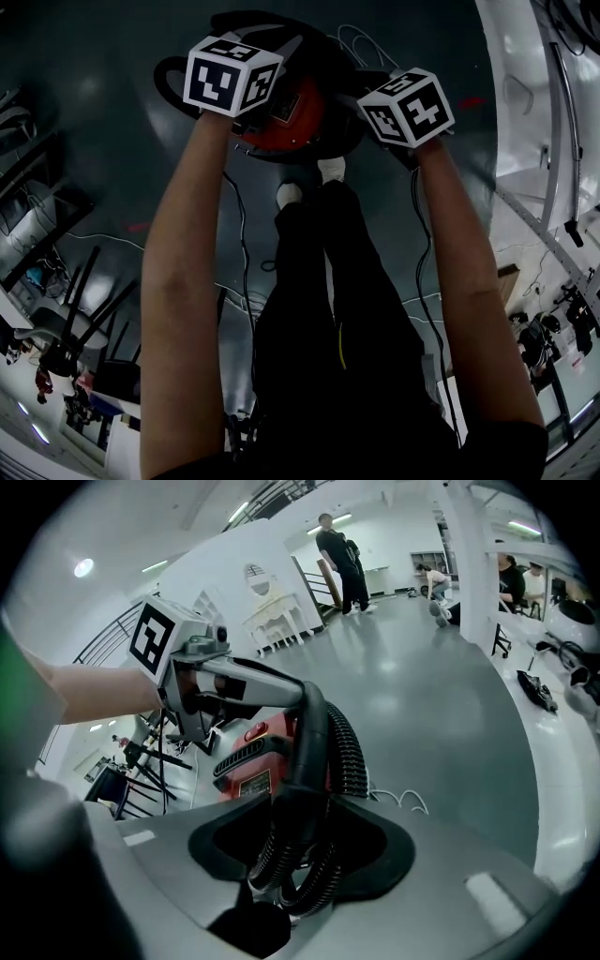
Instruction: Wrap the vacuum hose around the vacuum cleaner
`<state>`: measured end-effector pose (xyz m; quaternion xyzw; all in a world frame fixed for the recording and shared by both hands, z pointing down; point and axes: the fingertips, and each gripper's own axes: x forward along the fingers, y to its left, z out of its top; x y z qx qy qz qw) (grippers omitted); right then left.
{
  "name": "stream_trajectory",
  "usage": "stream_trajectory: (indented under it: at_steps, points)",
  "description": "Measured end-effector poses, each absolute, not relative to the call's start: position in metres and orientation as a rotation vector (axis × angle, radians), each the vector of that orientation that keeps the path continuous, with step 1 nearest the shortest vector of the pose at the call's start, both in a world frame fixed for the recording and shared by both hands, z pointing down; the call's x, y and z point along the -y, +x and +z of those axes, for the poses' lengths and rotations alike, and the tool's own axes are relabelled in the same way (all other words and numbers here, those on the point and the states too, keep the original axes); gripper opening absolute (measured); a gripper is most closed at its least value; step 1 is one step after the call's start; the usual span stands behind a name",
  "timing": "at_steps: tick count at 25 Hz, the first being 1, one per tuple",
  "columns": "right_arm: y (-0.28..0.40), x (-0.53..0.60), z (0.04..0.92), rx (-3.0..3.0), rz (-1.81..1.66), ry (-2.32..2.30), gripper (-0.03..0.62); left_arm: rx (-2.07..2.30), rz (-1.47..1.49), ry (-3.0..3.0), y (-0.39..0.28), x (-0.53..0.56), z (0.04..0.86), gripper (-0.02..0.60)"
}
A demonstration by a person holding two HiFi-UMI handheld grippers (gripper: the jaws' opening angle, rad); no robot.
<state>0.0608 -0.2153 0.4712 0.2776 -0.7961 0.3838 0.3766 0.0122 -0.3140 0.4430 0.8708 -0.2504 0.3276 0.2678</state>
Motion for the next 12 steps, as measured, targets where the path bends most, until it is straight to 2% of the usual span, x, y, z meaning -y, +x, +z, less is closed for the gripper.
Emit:
stream_trajectory:
  at_steps: [3, 12]
  points:
    - [0.056, 0.217, 0.471, 2.058, 0.983, 0.732, 0.175, 0.702, 0.869, 2.338, 0.006, 0.311, 0.443, 0.074]
    - [0.047, 0.224, 0.463, 2.035, 0.81, 0.728, 0.15, 0.822, 0.816, 2.319, -0.031, 0.291, 0.434, 0.078]
